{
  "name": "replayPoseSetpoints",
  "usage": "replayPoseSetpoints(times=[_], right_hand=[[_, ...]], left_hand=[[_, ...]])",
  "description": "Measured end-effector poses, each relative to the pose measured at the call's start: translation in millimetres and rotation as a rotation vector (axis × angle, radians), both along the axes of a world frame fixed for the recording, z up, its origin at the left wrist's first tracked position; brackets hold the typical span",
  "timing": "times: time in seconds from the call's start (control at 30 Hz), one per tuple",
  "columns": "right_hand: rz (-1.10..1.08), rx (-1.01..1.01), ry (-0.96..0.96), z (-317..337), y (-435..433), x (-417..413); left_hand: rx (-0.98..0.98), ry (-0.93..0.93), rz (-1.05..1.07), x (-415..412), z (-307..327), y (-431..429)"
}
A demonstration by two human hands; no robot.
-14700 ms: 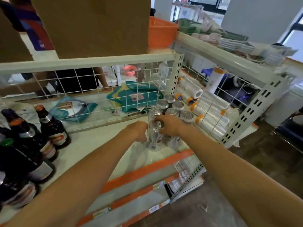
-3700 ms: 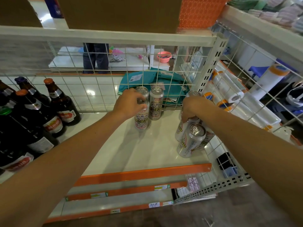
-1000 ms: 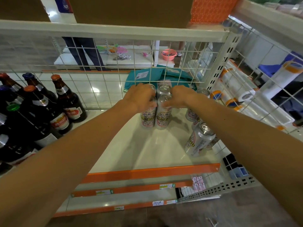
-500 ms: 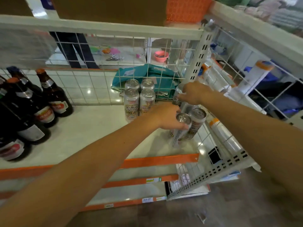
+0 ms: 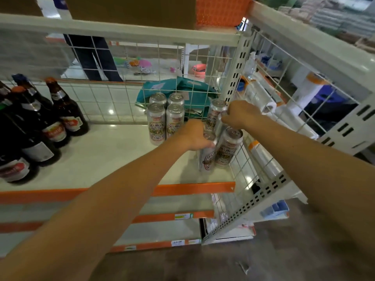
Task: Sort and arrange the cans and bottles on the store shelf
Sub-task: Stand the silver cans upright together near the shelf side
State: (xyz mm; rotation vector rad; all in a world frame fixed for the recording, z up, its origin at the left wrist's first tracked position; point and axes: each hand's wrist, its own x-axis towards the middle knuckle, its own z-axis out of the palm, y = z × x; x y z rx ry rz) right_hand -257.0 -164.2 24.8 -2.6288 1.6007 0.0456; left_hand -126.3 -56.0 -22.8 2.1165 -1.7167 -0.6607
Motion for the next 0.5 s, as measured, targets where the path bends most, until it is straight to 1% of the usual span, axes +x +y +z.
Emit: replayPoseSetpoints(times=[0.17,0.27,0.37,0.5], right_hand=[[0.024,-0.025,0.017,4.9,5.5,4.8],[-0.003,-0.023,0.136,12.1,7.4,5.6],[-0.038,0.108,0.275,16.2,9.7,2.4],[-0.058,0.321,0.289,10.0,7.8,-1.4]], left_hand=[[0.036,-0.013,-0.047,37.2,5.3,8.8],[0.063,-0.059,-0.061,63.6,12.5,12.1],[0.107,-0.127,-0.060,93.9,21.6,14.5],[0.160,-0.192,-0.071,121.0,31.2,20.6]])
